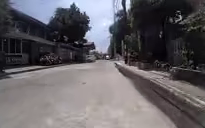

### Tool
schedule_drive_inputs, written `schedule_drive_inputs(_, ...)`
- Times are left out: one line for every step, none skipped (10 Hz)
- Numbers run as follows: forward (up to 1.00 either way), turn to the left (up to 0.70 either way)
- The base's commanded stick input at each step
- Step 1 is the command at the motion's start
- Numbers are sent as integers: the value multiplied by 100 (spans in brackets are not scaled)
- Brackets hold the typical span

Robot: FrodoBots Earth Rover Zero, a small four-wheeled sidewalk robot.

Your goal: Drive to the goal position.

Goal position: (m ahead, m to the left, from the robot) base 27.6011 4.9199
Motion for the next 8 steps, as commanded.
schedule_drive_inputs(100,0)
schedule_drive_inputs(100,0)
schedule_drive_inputs(100,0)
schedule_drive_inputs(100,0)
schedule_drive_inputs(100,0)
schedule_drive_inputs(100,0)
schedule_drive_inputs(100,0)
schedule_drive_inputs(100,0)
